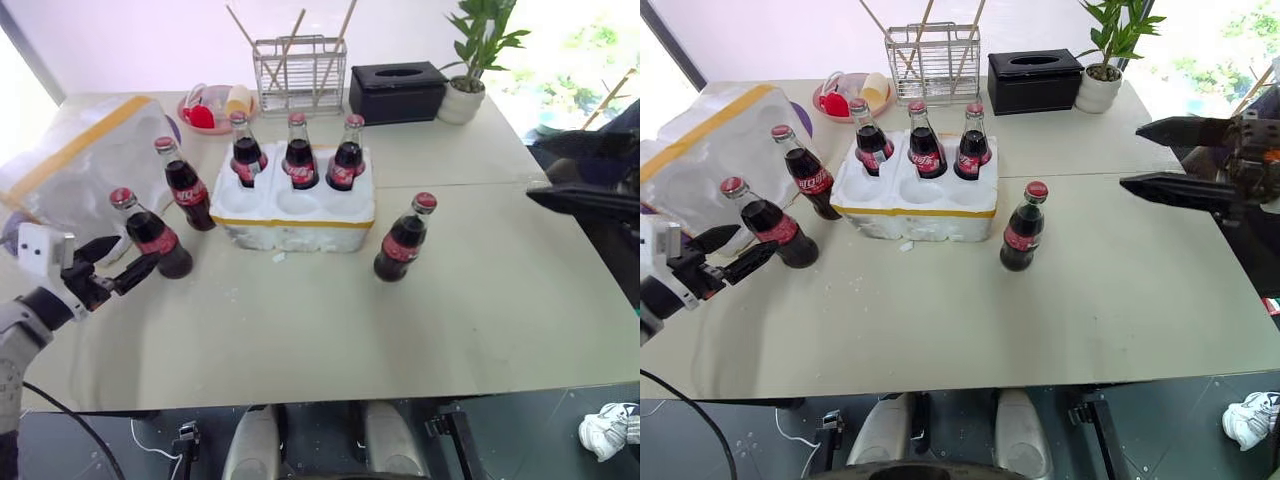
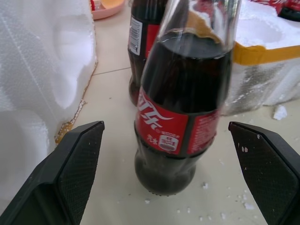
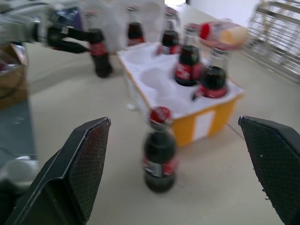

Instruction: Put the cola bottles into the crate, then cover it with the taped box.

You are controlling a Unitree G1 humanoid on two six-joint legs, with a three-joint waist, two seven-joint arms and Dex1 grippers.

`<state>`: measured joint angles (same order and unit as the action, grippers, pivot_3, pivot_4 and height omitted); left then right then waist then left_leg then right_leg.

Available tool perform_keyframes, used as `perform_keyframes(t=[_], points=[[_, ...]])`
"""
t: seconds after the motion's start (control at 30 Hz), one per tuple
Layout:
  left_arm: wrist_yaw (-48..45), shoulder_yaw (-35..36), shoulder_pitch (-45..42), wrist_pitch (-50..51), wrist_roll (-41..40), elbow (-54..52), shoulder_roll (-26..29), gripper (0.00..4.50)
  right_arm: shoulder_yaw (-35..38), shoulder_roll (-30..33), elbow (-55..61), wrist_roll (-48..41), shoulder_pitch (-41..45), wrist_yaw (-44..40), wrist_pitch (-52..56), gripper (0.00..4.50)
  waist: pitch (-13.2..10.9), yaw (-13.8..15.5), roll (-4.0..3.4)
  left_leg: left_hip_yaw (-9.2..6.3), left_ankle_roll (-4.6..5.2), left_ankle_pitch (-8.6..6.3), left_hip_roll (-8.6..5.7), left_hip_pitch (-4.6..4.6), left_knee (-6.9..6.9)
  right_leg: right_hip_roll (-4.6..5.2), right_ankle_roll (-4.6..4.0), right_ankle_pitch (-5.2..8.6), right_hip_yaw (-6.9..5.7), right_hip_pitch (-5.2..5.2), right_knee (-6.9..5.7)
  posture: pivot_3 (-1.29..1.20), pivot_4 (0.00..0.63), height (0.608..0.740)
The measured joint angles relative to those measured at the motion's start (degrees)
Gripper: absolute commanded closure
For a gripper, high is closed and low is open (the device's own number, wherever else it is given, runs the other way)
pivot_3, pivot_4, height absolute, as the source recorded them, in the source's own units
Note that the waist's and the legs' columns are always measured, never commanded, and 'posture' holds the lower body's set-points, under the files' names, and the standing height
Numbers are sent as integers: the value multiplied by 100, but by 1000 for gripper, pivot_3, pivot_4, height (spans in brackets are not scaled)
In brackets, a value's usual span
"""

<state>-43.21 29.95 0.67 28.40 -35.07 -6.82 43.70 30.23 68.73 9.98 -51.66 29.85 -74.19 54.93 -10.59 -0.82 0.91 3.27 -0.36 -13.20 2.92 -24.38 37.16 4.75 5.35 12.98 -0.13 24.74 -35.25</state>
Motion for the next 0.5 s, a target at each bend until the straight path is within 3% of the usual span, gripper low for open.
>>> perform_keyframes(t=[0.37, 0.5], points=[[-431, -1135, -1337, -766, 737, 1399, -171, 44, 670, -18, 1358, -1577, -344, 991, 851, 0, 2, 18, 5, 3, 1, 0, -5, -5, 2, 8, 0, -2, -1, -1, 3, 0, 150, 740], [-563, -1226, -1436, -985, 838, 1587, -215, 1327, 673, -24, 1428, -1751, -445, 1224, 843, 0, 2, 5, 5, 2, 1, 1, -1, -5, 0, 2, 0, -2, 0, 1, 0, 0, 150, 740]])
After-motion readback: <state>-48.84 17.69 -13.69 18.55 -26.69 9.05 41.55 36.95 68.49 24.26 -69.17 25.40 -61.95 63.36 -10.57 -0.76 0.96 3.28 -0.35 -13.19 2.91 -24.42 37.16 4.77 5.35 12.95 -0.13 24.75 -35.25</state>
